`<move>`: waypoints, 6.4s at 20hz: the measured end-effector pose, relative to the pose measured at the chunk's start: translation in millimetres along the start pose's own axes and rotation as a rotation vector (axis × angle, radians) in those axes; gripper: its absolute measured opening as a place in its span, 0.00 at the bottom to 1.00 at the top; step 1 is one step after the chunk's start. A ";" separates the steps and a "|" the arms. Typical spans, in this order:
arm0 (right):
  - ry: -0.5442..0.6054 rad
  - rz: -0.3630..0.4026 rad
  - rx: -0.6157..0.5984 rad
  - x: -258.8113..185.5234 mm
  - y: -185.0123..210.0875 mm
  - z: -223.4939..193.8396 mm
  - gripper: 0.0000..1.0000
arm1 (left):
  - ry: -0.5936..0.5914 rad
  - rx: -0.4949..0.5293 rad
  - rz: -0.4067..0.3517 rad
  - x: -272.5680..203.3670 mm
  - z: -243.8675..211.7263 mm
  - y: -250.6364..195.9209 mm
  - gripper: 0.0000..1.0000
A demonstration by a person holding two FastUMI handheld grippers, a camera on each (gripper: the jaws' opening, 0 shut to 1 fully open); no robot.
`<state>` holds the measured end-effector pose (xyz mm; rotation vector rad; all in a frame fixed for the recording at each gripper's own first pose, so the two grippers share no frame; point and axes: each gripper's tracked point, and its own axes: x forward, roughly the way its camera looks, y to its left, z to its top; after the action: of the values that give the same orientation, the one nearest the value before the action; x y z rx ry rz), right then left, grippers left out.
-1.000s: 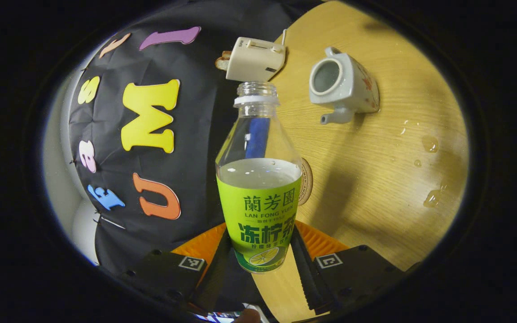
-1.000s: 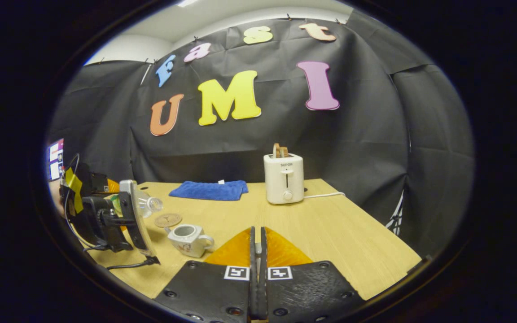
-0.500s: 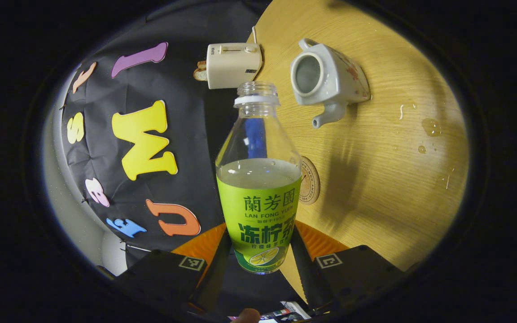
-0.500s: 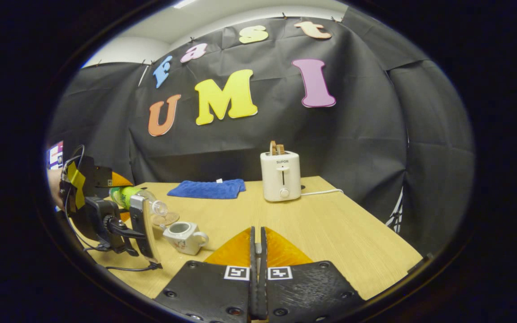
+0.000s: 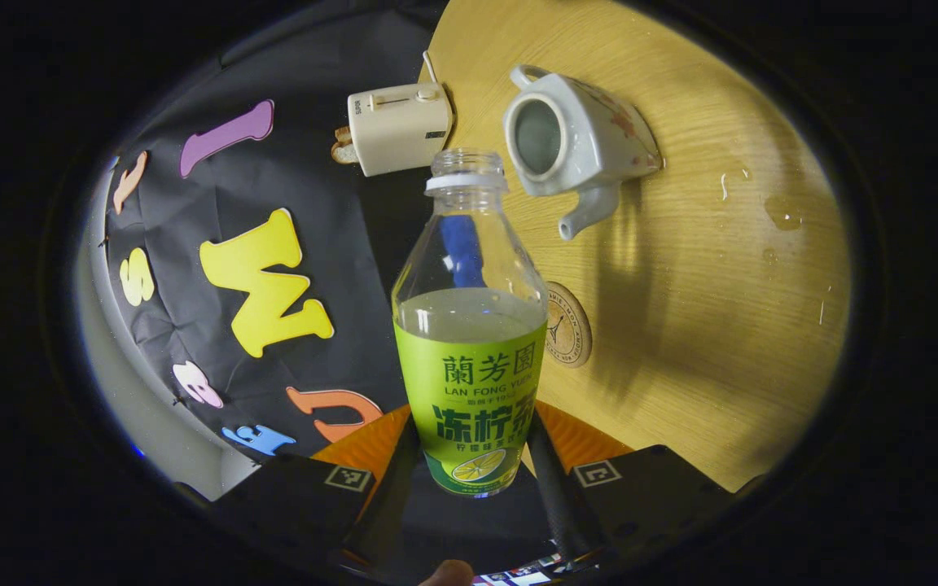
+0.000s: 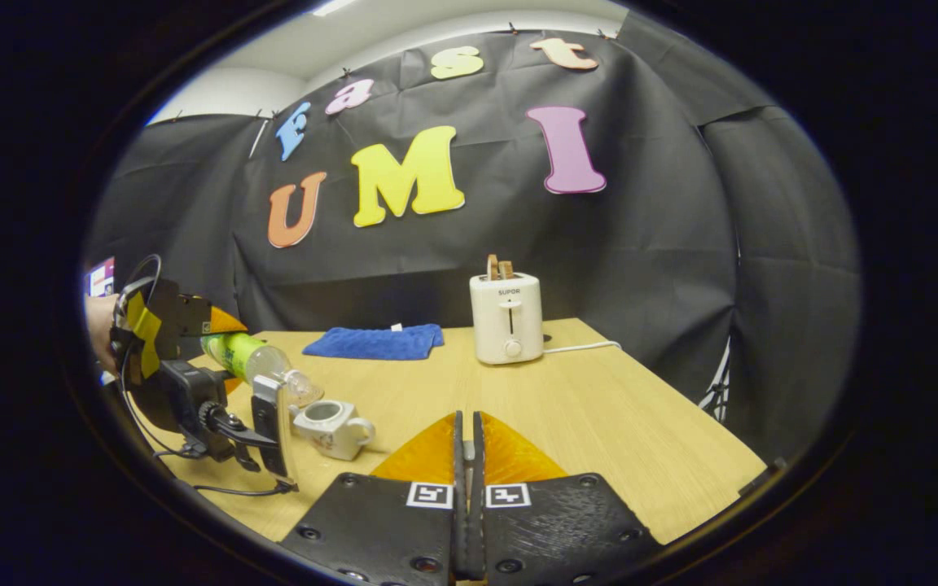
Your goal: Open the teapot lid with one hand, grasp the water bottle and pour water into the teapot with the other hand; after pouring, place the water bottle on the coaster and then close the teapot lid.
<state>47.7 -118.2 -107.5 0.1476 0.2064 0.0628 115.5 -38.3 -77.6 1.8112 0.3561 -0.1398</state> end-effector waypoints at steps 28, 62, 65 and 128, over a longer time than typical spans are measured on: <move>0.000 -0.003 0.022 -4.1 -11.1 -3.2 0.00 | 0.043 0.223 0.066 -1.8 1.1 19.7 0.75; -0.006 -0.003 0.049 -8.0 -16.9 -4.5 0.00 | 0.055 0.353 0.115 -6.4 9.0 43.7 0.74; -0.006 -0.007 0.046 -8.6 -15.9 -3.9 0.00 | 0.025 0.251 0.103 -3.8 6.8 40.1 0.74; 0.033 -0.049 0.006 -4.8 12.4 -3.7 0.00 | -0.332 -1.765 -0.242 109.1 38.7 -11.5 0.90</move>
<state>41.7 -105.8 -108.3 0.1479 0.2429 0.0156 218.6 -54.4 -129.1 -0.0074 0.2746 -0.1918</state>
